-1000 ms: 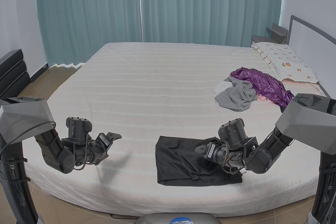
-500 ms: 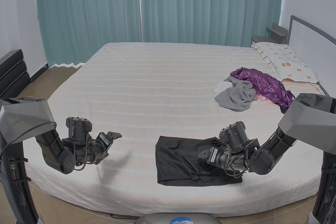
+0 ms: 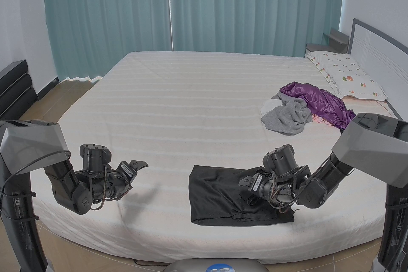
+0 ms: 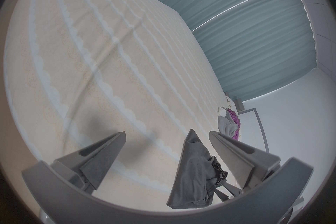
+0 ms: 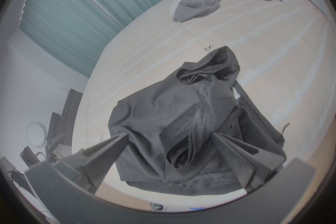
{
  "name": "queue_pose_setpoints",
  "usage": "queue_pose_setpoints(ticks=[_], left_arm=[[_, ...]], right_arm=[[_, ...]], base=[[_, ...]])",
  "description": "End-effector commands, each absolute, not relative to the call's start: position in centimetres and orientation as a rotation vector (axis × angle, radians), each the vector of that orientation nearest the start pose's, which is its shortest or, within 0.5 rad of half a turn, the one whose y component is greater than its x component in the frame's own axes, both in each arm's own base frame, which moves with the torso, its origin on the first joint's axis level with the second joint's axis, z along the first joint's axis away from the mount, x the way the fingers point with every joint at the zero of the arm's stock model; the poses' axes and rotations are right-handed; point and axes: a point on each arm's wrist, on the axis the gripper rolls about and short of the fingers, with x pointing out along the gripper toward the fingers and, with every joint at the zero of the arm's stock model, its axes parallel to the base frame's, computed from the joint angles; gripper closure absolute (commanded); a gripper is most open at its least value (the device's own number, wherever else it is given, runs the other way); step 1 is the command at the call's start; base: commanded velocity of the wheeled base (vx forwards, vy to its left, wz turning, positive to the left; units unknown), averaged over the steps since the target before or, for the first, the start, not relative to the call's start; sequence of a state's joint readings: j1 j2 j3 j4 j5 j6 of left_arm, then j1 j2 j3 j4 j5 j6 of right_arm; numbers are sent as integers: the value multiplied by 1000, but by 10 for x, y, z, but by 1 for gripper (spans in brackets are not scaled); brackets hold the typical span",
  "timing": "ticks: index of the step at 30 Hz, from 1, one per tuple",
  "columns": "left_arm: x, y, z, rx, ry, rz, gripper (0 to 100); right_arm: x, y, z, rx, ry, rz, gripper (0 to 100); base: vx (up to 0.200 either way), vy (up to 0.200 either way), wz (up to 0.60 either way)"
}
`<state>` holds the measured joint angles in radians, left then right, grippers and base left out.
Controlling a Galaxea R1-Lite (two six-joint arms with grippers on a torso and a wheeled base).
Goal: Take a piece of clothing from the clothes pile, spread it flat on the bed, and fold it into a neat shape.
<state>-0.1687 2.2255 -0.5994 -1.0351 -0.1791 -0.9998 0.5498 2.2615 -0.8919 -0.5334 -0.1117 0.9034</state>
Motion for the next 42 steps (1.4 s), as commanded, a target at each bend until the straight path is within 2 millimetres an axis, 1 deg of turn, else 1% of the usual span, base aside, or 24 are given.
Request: queue_pose_setpoints(ticks=[1,2,3,5,8,10,12,16,18,19,20,23,24,25,27,30,31,33,37,40,42], left_arm=[[328,-60,1,-962,717,-9,0],[328,-60,1,-962,716,-10,0],[328,-60,1,-962,717,-9,0],[328,-60,1,-962,717,-9,0],[328,-60,1,-962,716,-10,0],[328,-60,1,-962,716,-10,0],[328,-60,1,-962,717,-9,0],[328,-60,1,-962,717,-9,0],[328,-60,1,-962,717,-9,0],[328,-60,1,-962,717,-9,0],[328,-60,1,-962,717,-9,0],[328,-60,1,-962,717,-9,0],[328,-60,1,-962,717,-9,0],[328,-60,1,-962,717,-9,0],[328,-60,1,-962,717,-9,0],[328,-60,1,-962,717,-9,0],[328,-60,1,-962,716,-10,0],[328,-60,1,-962,717,-9,0],[328,-60,1,-962,717,-9,0],[328,-60,1,-962,717,-9,0],[328,-60,1,-962,717,-9,0]], right_arm=[[319,191,-8,565,914,13,0],[320,191,-9,564,916,10,0],[320,190,-10,562,920,6,100],[318,188,-13,556,930,-6,100],[314,184,-10,552,934,-10,100],[310,181,-7,549,936,-11,100],[307,174,-2,550,946,-31,100],[303,164,6,560,950,-39,100],[297,156,12,563,951,-45,100],[297,156,12,562,950,-46,100],[293,148,15,555,950,-54,100],[287,135,18,540,964,-38,100],[286,133,19,539,969,-33,100],[280,126,19,538,998,-4,100],[276,118,17,524,1021,12,100],[278,103,15,499,1022,1,100],[279,102,15,498,1022,0,100],[278,90,12,475,1029,14,100],[273,80,8,442,1033,42,100],[273,72,2,402,1030,47,100],[268,68,-4,368,1047,52,100]], base=[[0,0,0],[0,0,0],[0,0,0],[0,0,0],[0,0,0],[0,0,0],[0,0,0],[0,0,0],[0,0,0],[0,0,0],[0,0,0],[0,0,0],[0,0,0],[0,0,0],[0,0,0],[0,0,0],[0,0,0],[0,0,0],[0,0,0],[0,0,0],[0,0,0]])
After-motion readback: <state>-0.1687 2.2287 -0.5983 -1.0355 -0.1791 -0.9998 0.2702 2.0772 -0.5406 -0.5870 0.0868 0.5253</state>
